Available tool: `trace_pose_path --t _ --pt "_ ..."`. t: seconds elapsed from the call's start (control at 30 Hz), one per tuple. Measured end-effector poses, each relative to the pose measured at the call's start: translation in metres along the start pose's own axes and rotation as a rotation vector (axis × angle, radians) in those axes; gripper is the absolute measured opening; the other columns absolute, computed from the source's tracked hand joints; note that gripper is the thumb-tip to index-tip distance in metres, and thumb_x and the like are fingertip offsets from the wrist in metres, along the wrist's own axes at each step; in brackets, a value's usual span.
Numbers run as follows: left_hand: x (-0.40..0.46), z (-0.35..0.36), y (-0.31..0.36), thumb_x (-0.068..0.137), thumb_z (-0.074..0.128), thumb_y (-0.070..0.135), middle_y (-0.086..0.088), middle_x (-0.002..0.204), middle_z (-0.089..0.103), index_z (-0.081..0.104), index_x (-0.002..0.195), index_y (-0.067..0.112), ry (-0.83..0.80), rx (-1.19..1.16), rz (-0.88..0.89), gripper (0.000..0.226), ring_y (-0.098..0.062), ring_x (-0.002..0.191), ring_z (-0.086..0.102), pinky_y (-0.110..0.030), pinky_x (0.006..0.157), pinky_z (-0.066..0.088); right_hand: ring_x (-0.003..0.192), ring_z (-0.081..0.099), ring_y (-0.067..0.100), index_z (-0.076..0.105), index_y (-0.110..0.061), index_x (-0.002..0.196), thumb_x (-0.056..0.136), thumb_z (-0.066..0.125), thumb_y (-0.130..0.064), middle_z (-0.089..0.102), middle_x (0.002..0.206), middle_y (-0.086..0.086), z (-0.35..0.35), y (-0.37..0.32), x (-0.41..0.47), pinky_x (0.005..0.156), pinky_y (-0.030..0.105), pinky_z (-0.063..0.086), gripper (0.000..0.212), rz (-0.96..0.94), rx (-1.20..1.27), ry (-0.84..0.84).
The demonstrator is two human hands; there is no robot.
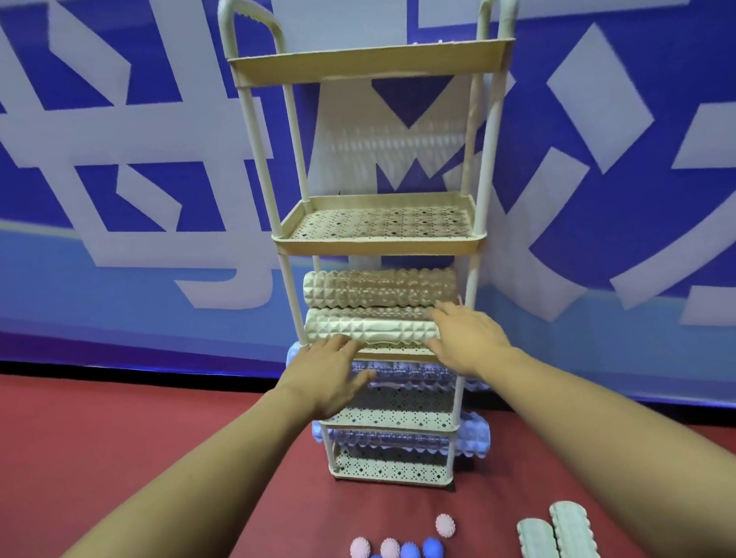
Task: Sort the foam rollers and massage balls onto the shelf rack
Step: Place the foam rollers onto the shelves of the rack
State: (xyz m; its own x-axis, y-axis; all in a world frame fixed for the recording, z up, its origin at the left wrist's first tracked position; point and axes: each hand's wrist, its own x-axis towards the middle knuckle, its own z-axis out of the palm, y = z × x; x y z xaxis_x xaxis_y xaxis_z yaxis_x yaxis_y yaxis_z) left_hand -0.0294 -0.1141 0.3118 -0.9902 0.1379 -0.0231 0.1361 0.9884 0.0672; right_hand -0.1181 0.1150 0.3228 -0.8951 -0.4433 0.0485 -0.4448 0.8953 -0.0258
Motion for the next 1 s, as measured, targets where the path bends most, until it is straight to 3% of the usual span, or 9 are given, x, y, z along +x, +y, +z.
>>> trace_pose_path --t 0.17,0.3,0.37,0.5,0.7,0.8,0.9,1.0 --pt "-0.006 0.006 0.042 0.100 0.043 0.057 -0.007 0.146 0.049 0.048 0.144 0.017 -0.187 -0.118 0.068 0.059 -0.030 0.133 0.047 -0.044 0.109 0.040 0.127 0.051 0.035 0.048 -0.018 0.142 0.099 0.052 -0.045 0.052 0.140 0.011 0.010 0.026 -0.049 0.101 0.046 0.047 0.051 0.019 0.046 -0.356" --pt "-0.001 0.028 0.086 0.101 0.049 0.049 -0.008 0.145 0.055 0.054 0.141 0.013 -0.431 -0.195 0.128 0.053 -0.026 0.130 0.053 -0.036 0.108 0.041 0.122 0.058 0.029 0.063 -0.013 0.129 0.098 0.055 -0.042 0.062 0.135 0.009 0.023 0.058 -0.086 0.103 0.038 0.046 0.043 0.053 0.073 -0.610" --pt "0.004 0.044 0.108 0.100 0.053 0.047 -0.007 0.135 0.063 0.061 0.133 0.015 -0.486 -0.213 0.130 0.047 -0.023 0.119 0.059 -0.034 0.102 0.045 0.119 0.062 0.027 0.068 -0.015 0.125 0.096 0.059 -0.045 0.066 0.130 0.007 0.036 0.080 -0.100 0.105 0.039 0.046 0.043 0.100 0.087 -0.697" --pt "0.019 0.081 0.148 0.099 0.059 0.038 -0.006 0.115 0.071 0.070 0.116 0.014 -0.562 -0.272 0.140 0.032 -0.022 0.098 0.062 -0.027 0.085 0.046 0.117 0.063 0.024 0.067 -0.019 0.127 0.093 0.063 -0.047 0.067 0.127 -0.001 0.073 0.129 -0.123 0.105 0.037 0.047 0.043 0.206 0.189 -0.700" --pt "0.062 0.158 0.190 0.098 0.059 0.040 0.000 0.127 0.066 0.069 0.121 0.017 -0.684 -0.242 0.161 0.033 -0.021 0.115 0.060 -0.031 0.101 0.045 0.116 0.063 0.026 0.070 -0.011 0.121 0.096 0.062 -0.042 0.068 0.127 0.006 0.166 0.191 -0.151 0.103 0.037 0.049 0.041 0.369 0.368 -0.773" --pt "0.083 0.207 0.205 0.098 0.059 0.036 0.000 0.126 0.067 0.069 0.116 0.020 -0.748 -0.253 0.174 0.026 -0.017 0.105 0.061 -0.027 0.095 0.045 0.128 0.056 0.030 0.060 -0.004 0.134 0.101 0.055 -0.040 0.058 0.142 0.010 0.223 0.212 -0.166 0.106 0.034 0.045 0.050 0.447 0.415 -0.838" --pt "0.102 0.253 0.218 0.100 0.056 0.032 0.000 0.126 0.066 0.067 0.123 0.019 -0.782 -0.260 0.181 0.029 -0.018 0.110 0.060 -0.024 0.096 0.044 0.136 0.047 0.028 0.047 -0.004 0.146 0.101 0.052 -0.044 0.047 0.151 0.011 0.279 0.229 -0.178 0.111 0.033 0.038 0.059 0.548 0.445 -0.885" --pt "0.117 0.298 0.224 0.101 0.054 0.031 -0.001 0.128 0.065 0.065 0.125 0.022 -0.830 -0.253 0.176 0.028 -0.018 0.108 0.059 -0.023 0.095 0.044 0.126 0.055 0.027 0.057 -0.007 0.137 0.097 0.053 -0.055 0.055 0.143 0.010 0.341 0.240 -0.189 0.107 0.037 0.044 0.062 0.652 0.529 -0.912"
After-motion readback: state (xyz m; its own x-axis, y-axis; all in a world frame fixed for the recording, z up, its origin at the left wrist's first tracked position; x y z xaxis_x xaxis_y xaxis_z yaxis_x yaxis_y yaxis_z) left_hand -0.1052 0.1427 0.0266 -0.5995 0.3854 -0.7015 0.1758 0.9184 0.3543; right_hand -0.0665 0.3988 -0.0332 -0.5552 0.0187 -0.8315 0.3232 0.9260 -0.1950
